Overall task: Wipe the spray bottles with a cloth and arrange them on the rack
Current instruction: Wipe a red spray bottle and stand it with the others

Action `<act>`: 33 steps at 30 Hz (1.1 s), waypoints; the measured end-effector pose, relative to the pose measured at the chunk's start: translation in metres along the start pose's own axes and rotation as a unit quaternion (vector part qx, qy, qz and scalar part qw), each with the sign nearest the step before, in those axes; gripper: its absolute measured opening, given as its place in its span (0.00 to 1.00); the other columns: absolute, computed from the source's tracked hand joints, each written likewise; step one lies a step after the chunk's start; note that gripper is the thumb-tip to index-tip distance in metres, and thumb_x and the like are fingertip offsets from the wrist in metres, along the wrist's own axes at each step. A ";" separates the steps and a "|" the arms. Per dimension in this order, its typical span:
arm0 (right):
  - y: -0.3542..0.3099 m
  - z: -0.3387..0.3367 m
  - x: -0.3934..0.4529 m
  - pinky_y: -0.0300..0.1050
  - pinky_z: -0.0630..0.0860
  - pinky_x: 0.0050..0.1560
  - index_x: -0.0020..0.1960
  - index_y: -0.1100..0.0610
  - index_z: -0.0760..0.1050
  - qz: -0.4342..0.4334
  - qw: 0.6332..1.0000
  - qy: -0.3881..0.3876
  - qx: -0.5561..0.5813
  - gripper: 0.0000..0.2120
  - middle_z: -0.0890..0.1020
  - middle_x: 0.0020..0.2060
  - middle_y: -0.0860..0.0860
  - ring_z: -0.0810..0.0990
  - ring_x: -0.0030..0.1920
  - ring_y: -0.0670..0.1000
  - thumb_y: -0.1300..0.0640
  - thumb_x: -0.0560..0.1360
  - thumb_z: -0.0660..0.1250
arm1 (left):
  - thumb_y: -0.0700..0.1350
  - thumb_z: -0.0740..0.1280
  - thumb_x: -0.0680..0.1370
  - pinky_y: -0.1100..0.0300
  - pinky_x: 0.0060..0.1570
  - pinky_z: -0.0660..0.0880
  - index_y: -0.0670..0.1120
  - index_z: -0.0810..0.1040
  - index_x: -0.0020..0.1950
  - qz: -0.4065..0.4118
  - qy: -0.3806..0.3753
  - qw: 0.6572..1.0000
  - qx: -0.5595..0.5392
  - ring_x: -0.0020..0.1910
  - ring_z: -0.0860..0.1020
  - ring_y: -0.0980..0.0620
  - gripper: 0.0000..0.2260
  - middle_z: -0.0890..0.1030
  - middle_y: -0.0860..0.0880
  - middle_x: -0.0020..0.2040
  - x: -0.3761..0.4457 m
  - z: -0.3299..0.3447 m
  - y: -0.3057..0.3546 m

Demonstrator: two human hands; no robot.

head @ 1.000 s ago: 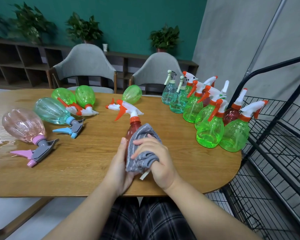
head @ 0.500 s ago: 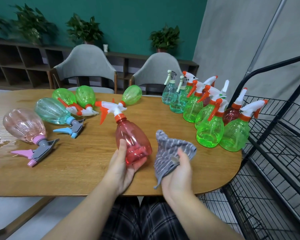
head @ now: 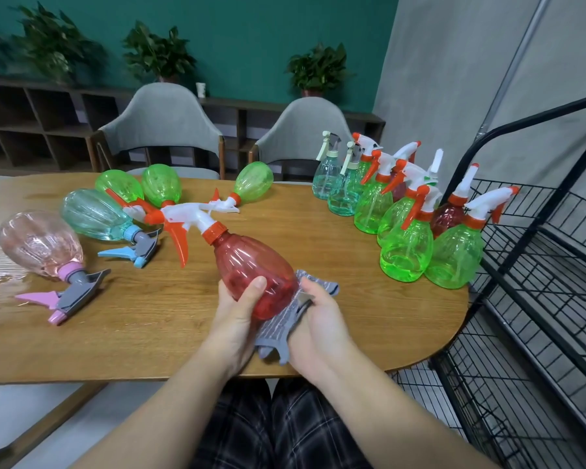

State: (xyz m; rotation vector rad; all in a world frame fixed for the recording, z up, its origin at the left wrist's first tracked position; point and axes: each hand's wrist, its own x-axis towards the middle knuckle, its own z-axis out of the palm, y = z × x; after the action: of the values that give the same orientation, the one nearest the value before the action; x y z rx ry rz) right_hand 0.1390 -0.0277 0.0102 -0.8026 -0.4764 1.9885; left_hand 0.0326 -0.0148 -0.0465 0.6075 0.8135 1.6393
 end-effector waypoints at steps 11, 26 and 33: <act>-0.020 -0.021 -0.014 0.52 0.76 0.48 0.43 0.61 0.77 0.011 0.990 0.062 -0.123 0.13 0.82 0.39 0.60 0.81 0.40 0.58 0.54 0.77 0.58 | 0.51 0.77 0.56 0.44 0.65 0.72 0.54 0.70 0.62 0.042 0.010 0.999 0.010 0.61 0.77 0.41 0.35 0.78 0.41 0.62 0.002 0.001 -0.001; -0.054 0.028 0.020 0.50 0.73 0.58 0.48 0.51 0.75 -0.295 0.918 0.101 -0.246 0.09 0.80 0.45 0.49 0.77 0.48 0.49 0.48 0.79 0.60 | 0.52 0.80 0.56 0.43 0.58 0.77 0.54 0.70 0.69 0.003 -0.058 0.995 0.078 0.59 0.80 0.42 0.42 0.82 0.46 0.58 -0.002 0.000 -0.003; -0.046 0.063 0.045 0.47 0.46 0.73 0.78 0.45 0.43 -0.329 0.636 -0.054 -0.696 0.27 0.52 0.77 0.46 0.48 0.76 0.48 0.41 0.82 0.44 | 0.57 0.72 0.61 0.41 0.52 0.78 0.59 0.68 0.70 0.002 -0.079 0.990 0.114 0.59 0.80 0.42 0.37 0.80 0.46 0.63 -0.004 0.003 0.000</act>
State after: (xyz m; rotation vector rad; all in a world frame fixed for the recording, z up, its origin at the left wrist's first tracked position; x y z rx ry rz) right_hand 0.1064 0.0339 0.0674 -1.0960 -2.1470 0.6483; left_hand 0.0358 -0.0184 -0.0448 0.8870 0.8888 1.4908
